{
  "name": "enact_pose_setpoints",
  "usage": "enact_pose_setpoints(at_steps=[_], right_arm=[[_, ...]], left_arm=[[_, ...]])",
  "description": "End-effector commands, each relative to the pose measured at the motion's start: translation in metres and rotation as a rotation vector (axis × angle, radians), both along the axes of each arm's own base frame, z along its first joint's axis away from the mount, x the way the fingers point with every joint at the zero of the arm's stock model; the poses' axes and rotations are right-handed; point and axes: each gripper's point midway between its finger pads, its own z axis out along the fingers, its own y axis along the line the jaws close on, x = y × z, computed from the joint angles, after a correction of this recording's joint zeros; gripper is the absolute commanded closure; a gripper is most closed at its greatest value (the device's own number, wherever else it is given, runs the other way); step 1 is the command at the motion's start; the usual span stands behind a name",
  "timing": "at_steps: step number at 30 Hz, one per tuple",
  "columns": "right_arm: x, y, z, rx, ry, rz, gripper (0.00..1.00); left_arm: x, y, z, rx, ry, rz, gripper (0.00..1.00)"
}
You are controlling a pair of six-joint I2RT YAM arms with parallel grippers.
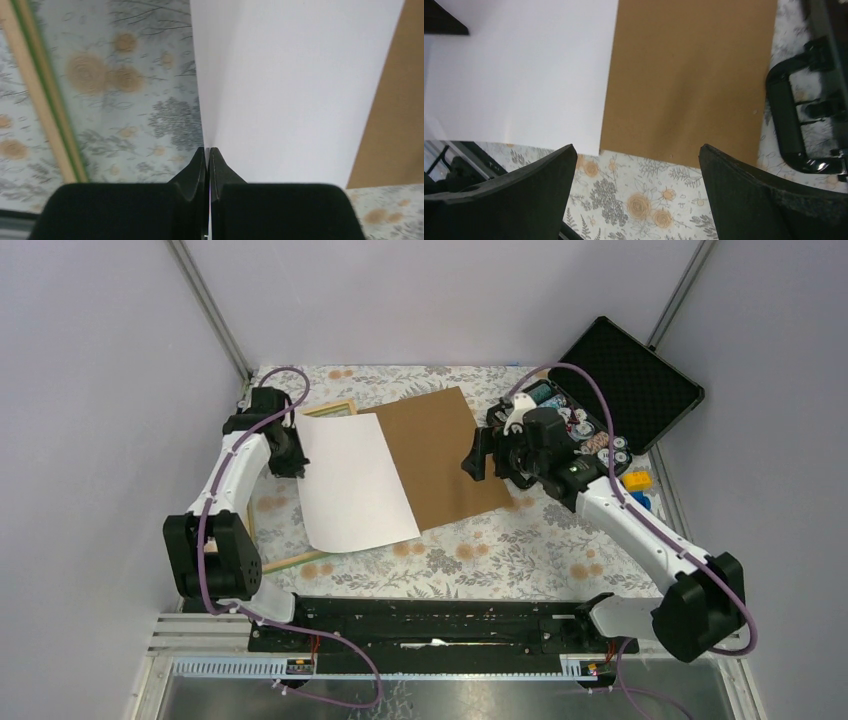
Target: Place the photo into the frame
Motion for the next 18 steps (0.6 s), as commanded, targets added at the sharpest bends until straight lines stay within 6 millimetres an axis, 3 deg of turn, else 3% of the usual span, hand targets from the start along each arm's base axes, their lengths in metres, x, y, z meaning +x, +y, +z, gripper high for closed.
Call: enact_pose_setpoints(at_steps=[1,11,18], right_arm=[[-0.005,0.008,-0.026,-0.004,0.056,0.062,0.0],[-0.005,0.008,-0.034,0.029,0.05,0.059,0.0],[-0.004,0.008,-0.04,0.024,0.062,0.052,0.0]], left_arm=[[-0.004,0.039,0.002,0.156,0.046,0.031,1.0],[-0.001,0.077,-0.007,0.268,0.118,0.11,1.0],[0.003,0.093,-0.012,0.325,0.133,0.15,1.0]])
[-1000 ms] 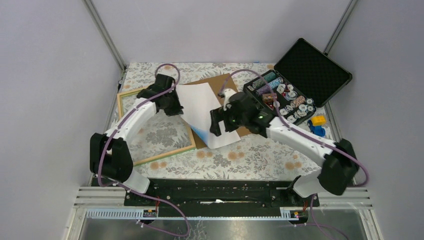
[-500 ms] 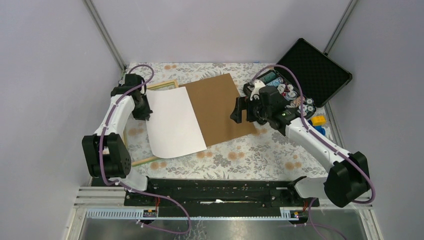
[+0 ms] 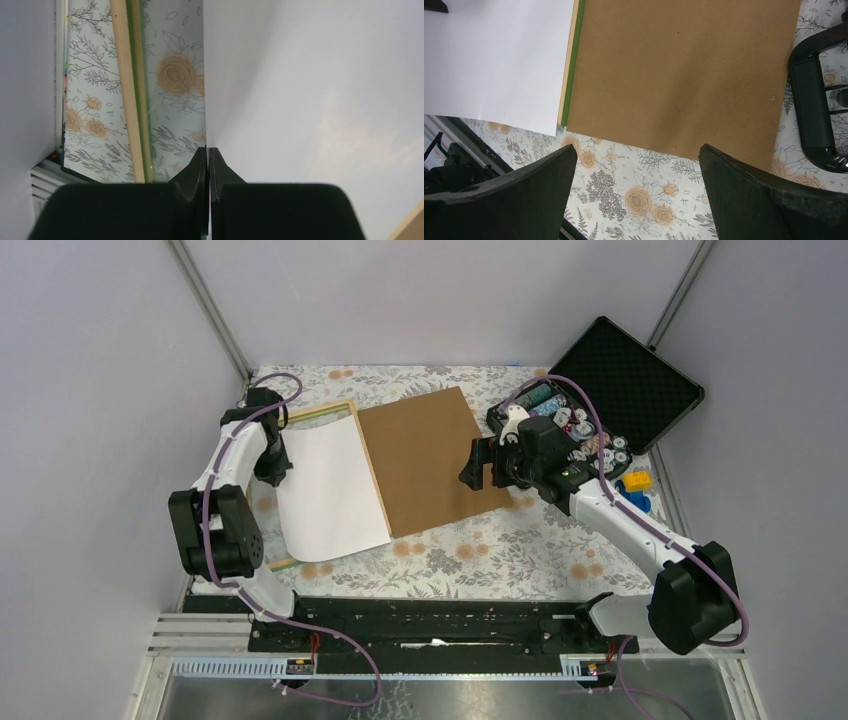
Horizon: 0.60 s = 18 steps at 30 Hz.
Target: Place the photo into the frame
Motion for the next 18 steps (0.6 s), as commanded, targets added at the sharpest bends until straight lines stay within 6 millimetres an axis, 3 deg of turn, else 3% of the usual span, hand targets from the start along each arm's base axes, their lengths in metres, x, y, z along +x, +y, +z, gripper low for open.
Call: enact_pose_setpoints(at_steps=[1,6,13,18], right_arm=[[0.006,0.003,0.009,0.029,-0.039,0.002,0.0],[0.007,0.0,0.008,0.023,-0.041,-0.008,0.0],[0.008,0.0,0.007,0.021,-0.039,-0.011,0.0],[0.008,-0.001,0.008,0.02,-0.04,-0.014,0.0]], left_arm=[[0.013,0.022,0.012,0.092,-0.032,0.03,1.0],[0.021,0.033,0.019,0.129,-0.068,0.065,1.0],[0.05,0.017,0.023,0.026,-0.173,0.041,1.0],[0.055,0.01,0.014,-0.016,-0.166,0.037,1.0]])
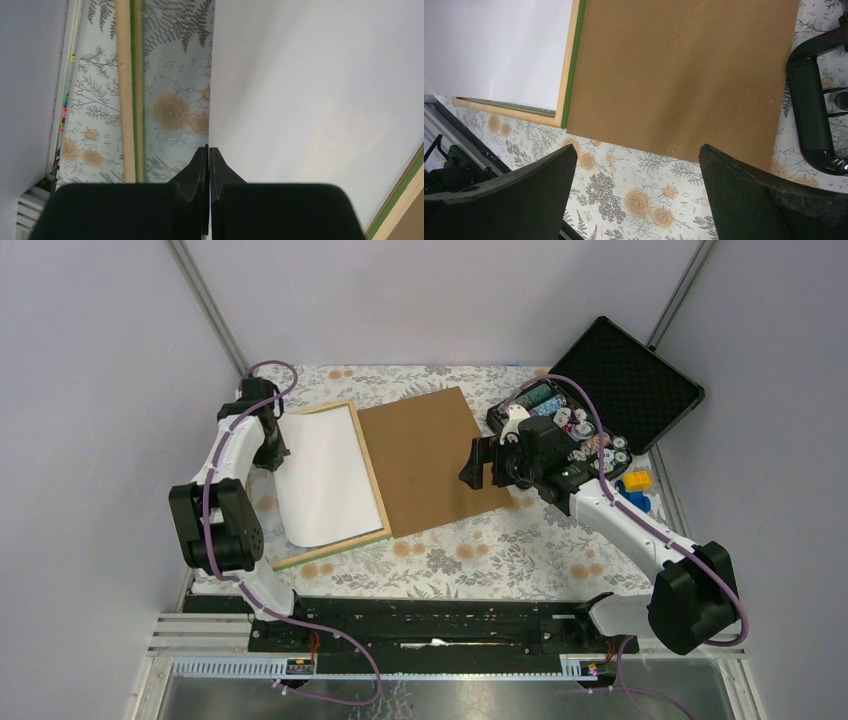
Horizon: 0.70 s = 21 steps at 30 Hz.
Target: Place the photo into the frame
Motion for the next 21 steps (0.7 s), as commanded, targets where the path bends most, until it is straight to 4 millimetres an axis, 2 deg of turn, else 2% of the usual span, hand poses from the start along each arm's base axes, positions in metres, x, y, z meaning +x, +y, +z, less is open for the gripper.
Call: enact_pose_setpoints(at_steps=[1,11,20,21], right_arm=[[0.0061,-0.0017,0.0068,0.014,-0.032,-0.013,0.0],[0.0061,-0.0008,0.0055,0.015,-0.027,-0.01,0.0],[0.0073,-0.001,0.0029,0.011,-0.023,-0.013,0.0],[0.007,-0.0009,0.0025,0.011,-0.022,-0.013,0.0]], left_arm=[[0.0204,-0.0048,0.0034,-0.047,-0.063,0.005,1.0],[0.0285,-0.0033,0.0,-0.037,-0.082,-0.01,1.0],[0.027,0.0006,-0.001,-0.017,-0.075,0.0,1.0],[0.0264,0.001,0.0007,-0.013,-0.073,0.001,0.96]])
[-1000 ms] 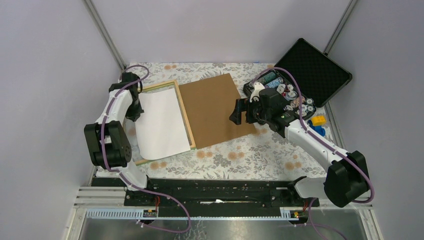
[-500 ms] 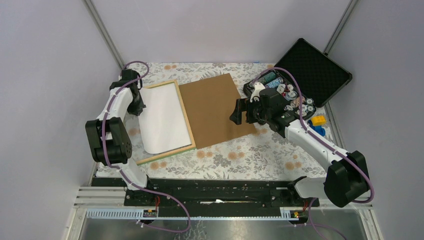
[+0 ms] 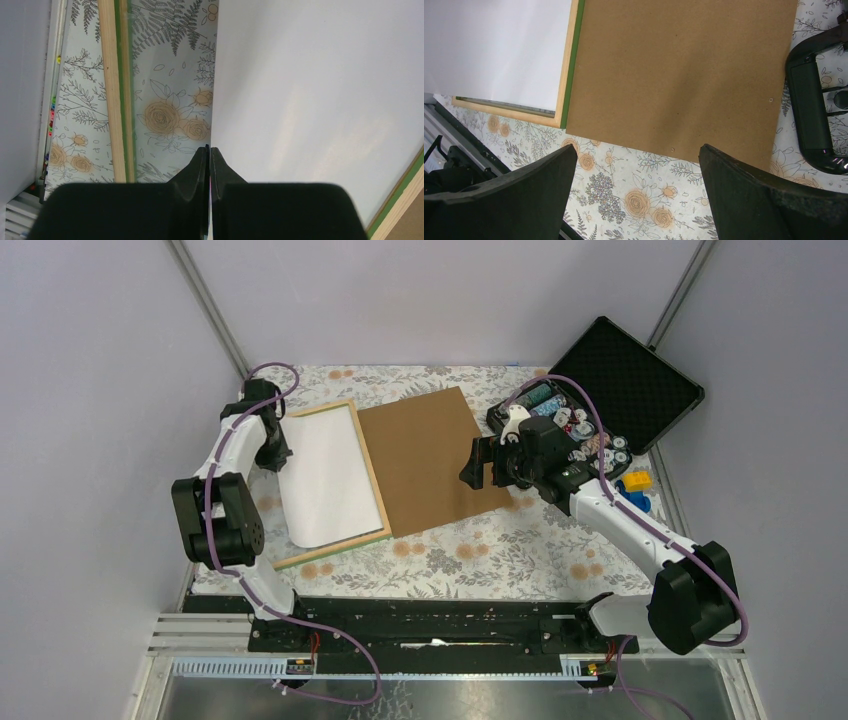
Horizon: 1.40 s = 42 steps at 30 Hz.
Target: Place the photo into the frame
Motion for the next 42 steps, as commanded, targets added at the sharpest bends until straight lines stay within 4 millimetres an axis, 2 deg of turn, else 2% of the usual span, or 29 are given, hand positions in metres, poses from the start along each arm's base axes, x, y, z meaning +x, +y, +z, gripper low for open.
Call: enact_pose_setpoints(at_steps=[1,3,7,11,14,18,21,23,25,27,29,32,35,37,39,42], right_arm=[[0.007,0.0,0.003,0.011,-0.024,-0.009,0.0],[0.007,0.0,0.003,0.011,-0.025,-0.01,0.0],[0.007,0.0,0.003,0.011,-0.023,-0.01,0.0],[0.008,0.0,0.003,0.009,-0.024,-0.012,0.0],[0.008,-0.001,0.001,0.005,-0.022,-0.015,0.0],[0.009,-0.003,0.003,-0.001,-0.032,-0.025,0.0],[0.01,-0.005,0.0,-0.009,-0.031,-0.033,0.0],[0.011,-0.005,-0.002,-0.016,-0.026,-0.036,0.0],[0.013,-0.007,-0.006,-0.027,-0.023,-0.048,0.0],[0.015,-0.008,-0.009,-0.038,-0.02,-0.056,0.0],[0.017,-0.009,-0.013,-0.048,-0.013,-0.064,0.0],[0.02,-0.012,-0.023,-0.073,0.003,-0.082,0.0],[0.022,-0.01,-0.036,-0.087,0.047,-0.083,0.0],[0.02,-0.006,-0.04,-0.088,0.089,-0.068,0.0],[0.016,-0.001,-0.045,-0.074,0.127,-0.054,0.0],[0.009,-0.002,-0.055,-0.075,0.206,-0.069,0.0]], left_arm=[[0.017,0.007,0.017,0.027,-0.075,0.009,0.91],[0.015,0.009,0.022,0.039,-0.071,0.012,0.76],[0.008,0.021,0.045,0.112,-0.076,0.066,0.35],[0.003,0.031,0.091,0.256,-0.156,0.123,0.12],[-0.001,0.03,0.136,0.344,-0.259,0.152,0.02],[-0.007,0.016,0.19,0.271,-0.454,0.154,0.01],[-0.005,-0.009,0.219,0.144,-0.598,0.073,0.01],[-0.003,-0.028,0.229,0.052,-0.657,0.01,0.01],[-0.001,-0.046,0.226,-0.041,-0.675,-0.037,0.01],[0.001,-0.067,0.216,-0.149,-0.677,-0.084,0.01],[0.003,-0.094,0.196,-0.281,-0.663,-0.135,0.01],[0.004,-0.146,0.16,-0.458,-0.634,-0.236,0.01],[-0.001,-0.19,0.134,-0.488,-0.579,-0.353,0.01],[-0.007,-0.212,0.123,-0.472,-0.555,-0.395,0.01],[-0.016,-0.239,0.115,-0.502,-0.547,-0.446,0.01],[-0.034,-0.283,0.091,-0.576,-0.517,-0.52,0.01]])
